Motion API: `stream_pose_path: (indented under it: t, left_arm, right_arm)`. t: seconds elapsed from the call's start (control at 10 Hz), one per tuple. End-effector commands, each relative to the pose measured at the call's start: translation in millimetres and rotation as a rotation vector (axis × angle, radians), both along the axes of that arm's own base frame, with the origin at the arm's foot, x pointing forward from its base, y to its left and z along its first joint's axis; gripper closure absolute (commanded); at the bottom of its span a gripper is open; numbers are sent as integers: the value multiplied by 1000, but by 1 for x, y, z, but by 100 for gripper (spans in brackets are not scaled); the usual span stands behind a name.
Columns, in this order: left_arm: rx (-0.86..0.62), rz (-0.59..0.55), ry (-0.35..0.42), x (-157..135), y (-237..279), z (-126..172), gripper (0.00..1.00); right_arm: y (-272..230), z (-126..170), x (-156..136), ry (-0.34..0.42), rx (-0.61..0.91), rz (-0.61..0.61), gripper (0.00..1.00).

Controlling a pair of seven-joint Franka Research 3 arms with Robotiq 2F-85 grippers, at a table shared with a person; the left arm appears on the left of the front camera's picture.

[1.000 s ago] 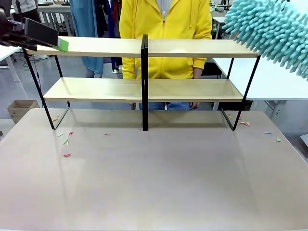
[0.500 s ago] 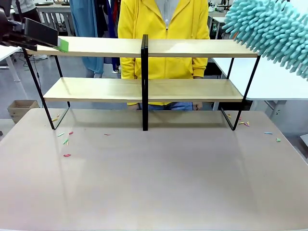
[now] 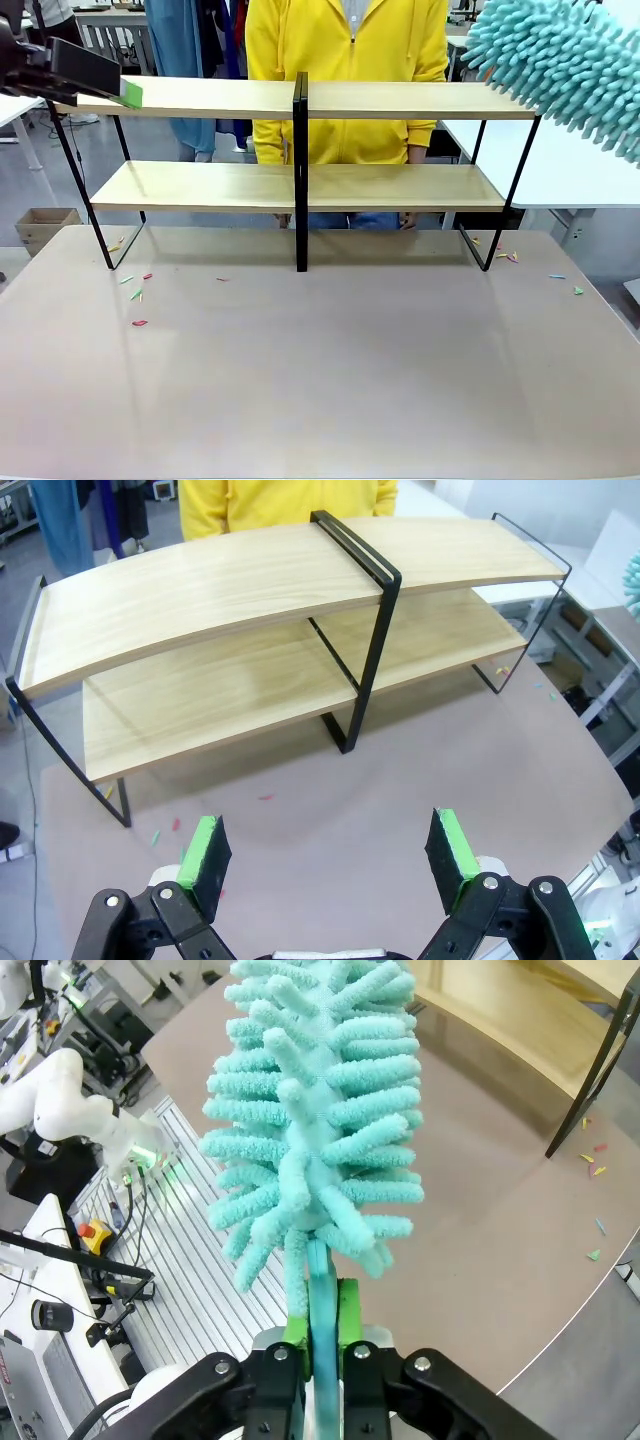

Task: Clean the shelves.
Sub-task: Place the Duster on the table.

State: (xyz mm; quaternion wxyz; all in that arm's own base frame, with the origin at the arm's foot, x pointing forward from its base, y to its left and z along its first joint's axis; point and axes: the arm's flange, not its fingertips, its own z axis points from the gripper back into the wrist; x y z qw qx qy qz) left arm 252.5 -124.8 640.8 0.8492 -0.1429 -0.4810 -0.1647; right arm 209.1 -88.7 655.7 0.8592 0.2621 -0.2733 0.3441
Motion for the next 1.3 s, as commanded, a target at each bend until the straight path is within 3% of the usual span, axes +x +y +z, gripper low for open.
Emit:
stream_pose_path:
  t: [0.0, 0.3, 0.4, 0.5, 0.7, 0.8, 0.9, 1.0, 1.1, 1.2]
  left_arm:
    - [-1, 4, -1, 0, 1, 0, 0]
    - [-1, 4, -1, 0, 1, 0, 0]
    - [0, 0, 0, 0, 0, 0, 0]
    - [34, -97, 173, 8, 4, -21, 0]
    - [-70, -221, 539, 25, 45, -104, 0]
    - [-258, -296, 704, 33, 76, -160, 0]
    - [-517, -348, 811, 30, 91, -210, 0]
    - [-752, -331, 856, 28, 100, -258, 0]
    - [-871, -345, 831, 25, 112, -299, 0]
    - [-888, -359, 851, 16, 126, -336, 0]
  right_arm:
    - [1, 1, -1, -13, 8, 19, 88]
    - [0, 0, 0, 0, 0, 0, 88]
    - [28, -12, 27, -9, -77, 197, 88]
    - [56, -44, 51, 47, -91, 367, 88]
    - [101, -126, 85, 188, -154, 451, 88]
    - [125, -164, 97, 218, -190, 455, 88]
    - [143, -190, 104, 205, -201, 483, 88]
    - [154, -211, 113, 220, -239, 496, 88]
    - [161, -225, 121, 250, -212, 531, 88]
    - [165, -233, 128, 261, -218, 531, 88]
